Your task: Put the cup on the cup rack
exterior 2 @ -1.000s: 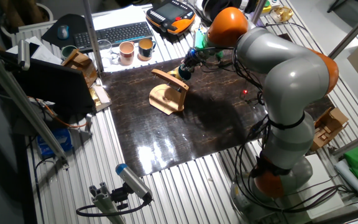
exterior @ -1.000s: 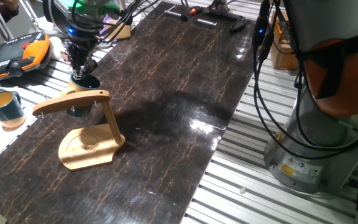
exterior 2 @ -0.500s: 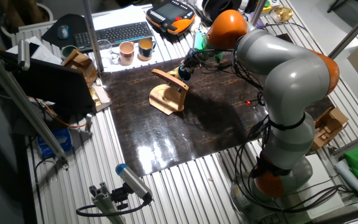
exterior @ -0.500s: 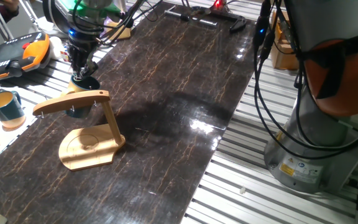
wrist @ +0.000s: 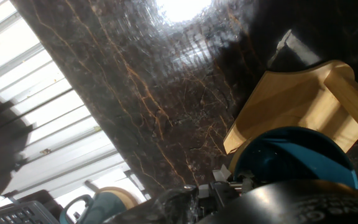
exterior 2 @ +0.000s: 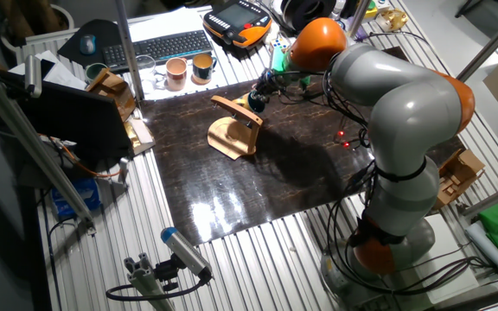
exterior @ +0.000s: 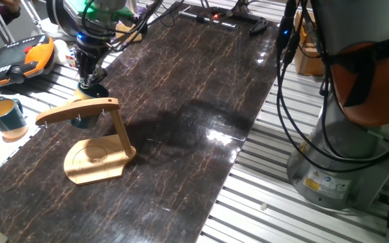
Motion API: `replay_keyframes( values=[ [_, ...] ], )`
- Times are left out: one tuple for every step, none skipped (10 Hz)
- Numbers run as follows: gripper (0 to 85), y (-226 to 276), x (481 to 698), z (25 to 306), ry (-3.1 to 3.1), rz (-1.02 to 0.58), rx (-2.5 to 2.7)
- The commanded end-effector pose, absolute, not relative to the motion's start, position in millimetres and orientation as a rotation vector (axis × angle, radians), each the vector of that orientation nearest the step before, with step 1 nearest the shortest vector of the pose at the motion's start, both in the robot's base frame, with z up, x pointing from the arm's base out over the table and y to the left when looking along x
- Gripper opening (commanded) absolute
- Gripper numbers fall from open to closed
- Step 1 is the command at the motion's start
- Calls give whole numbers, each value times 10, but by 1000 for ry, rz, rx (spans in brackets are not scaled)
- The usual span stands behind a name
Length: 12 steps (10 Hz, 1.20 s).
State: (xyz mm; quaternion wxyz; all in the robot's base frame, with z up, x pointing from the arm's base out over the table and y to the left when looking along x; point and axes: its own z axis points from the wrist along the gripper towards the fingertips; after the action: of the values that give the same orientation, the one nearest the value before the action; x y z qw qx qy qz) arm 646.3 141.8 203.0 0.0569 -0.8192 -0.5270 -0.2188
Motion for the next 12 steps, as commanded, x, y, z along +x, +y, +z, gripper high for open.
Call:
replay_keyframes(
  values=[
    [10, 1418, 6461, 2031, -1601, -665, -2482],
    [13, 1420, 6460, 2031, -1602, -666, -2480],
    [30, 1420, 6459, 2030, -1604, -669, -2477],
    [63, 1420, 6456, 2030, -1607, -673, -2475],
    [93, 1419, 6455, 2027, -1612, -673, -2473],
    [127, 1420, 6453, 2025, -1616, -674, -2471],
    [170, 1420, 6452, 2021, -1618, -674, -2470],
    [170, 1421, 6450, 2016, -1620, -674, -2469],
    [173, 1420, 6449, 2014, -1620, -676, -2470],
    [190, 1420, 6450, 2011, -1624, -676, -2468],
    [220, 1420, 6452, 2009, -1630, -673, -2463],
    [283, 1415, 6453, 2005, -1641, -666, -2463]
  ],
)
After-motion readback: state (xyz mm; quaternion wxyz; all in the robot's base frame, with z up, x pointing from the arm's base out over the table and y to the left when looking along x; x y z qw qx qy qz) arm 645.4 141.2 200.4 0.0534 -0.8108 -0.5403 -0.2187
